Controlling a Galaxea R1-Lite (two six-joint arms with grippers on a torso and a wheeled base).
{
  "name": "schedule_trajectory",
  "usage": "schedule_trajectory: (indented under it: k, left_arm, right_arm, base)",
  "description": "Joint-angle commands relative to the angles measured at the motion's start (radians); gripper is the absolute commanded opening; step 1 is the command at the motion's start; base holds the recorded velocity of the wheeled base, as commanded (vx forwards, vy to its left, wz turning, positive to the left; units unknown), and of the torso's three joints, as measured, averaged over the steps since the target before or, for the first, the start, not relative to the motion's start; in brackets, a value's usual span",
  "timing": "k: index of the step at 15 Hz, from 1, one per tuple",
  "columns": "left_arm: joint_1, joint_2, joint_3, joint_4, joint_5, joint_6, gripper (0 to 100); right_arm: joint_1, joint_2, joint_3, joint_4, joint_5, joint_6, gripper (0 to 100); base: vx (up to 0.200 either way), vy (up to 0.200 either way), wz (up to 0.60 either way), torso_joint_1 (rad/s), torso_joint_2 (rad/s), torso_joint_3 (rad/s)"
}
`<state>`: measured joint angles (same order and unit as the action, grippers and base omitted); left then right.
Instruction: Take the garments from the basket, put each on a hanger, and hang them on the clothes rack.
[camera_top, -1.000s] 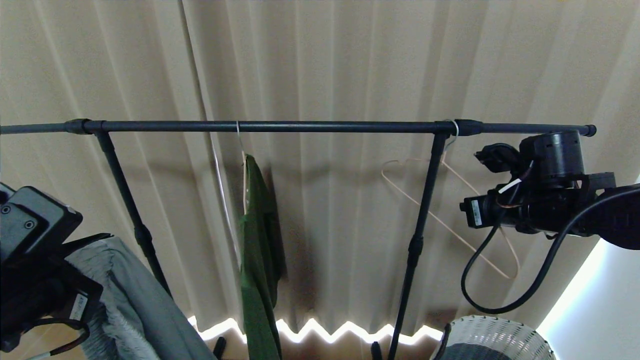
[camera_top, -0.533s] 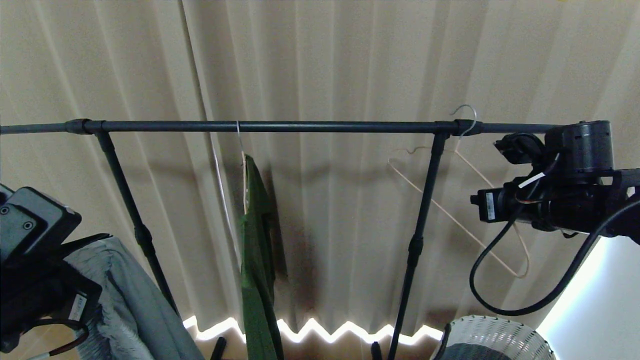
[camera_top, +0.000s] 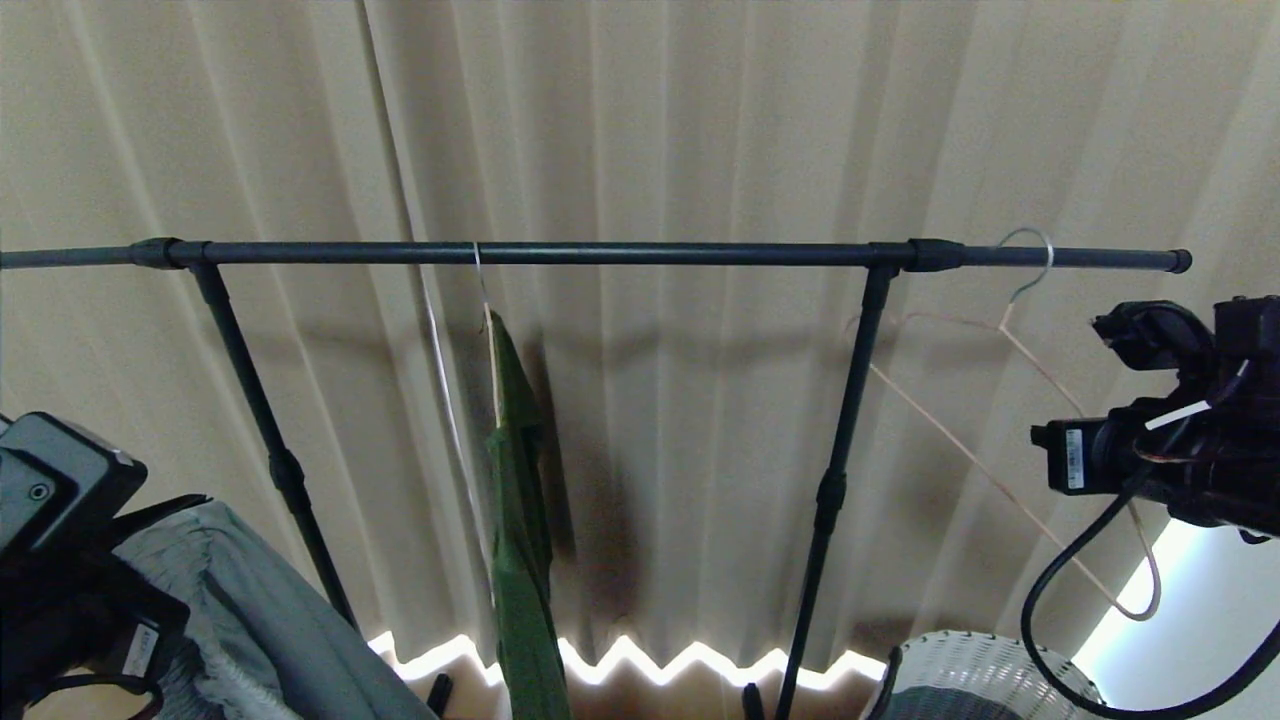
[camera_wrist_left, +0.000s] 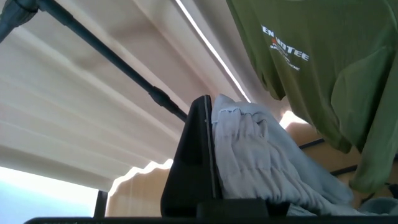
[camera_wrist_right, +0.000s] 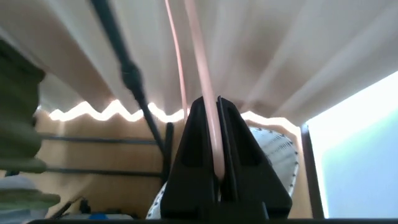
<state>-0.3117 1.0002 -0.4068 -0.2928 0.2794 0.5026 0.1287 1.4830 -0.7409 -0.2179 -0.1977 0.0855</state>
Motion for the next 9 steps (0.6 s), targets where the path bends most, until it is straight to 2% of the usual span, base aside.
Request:
schedule_trajectory:
  k: [1, 4, 9]
  left_arm:
    - [0.000, -0.023, 0.005, 0.000, 0.001, -0.002, 0]
    - [0.000, -0.026, 0.013, 0.000, 0.001, 0.004, 0]
    - [0.006, -0.023, 0.042, 0.000, 0.003, 0.005, 0]
  right_arm:
    - [-0.029, -0.036, 0.061, -0.067, -0.002, -0.001, 0]
    - [-0.061, -0.047, 0.163, -0.192, -0.002, -0.010, 0]
    - [-0.087, -0.053, 0.222, -0.281, 0.006, -0.006, 0]
  base:
    - [0.000, 0.000, 0.00, 0.000, 0.00, 0.000]
    - [0.000, 0.000, 0.00, 0.000, 0.00, 0.000]
    - [0.000, 0.000, 0.00, 0.000, 0.00, 0.000]
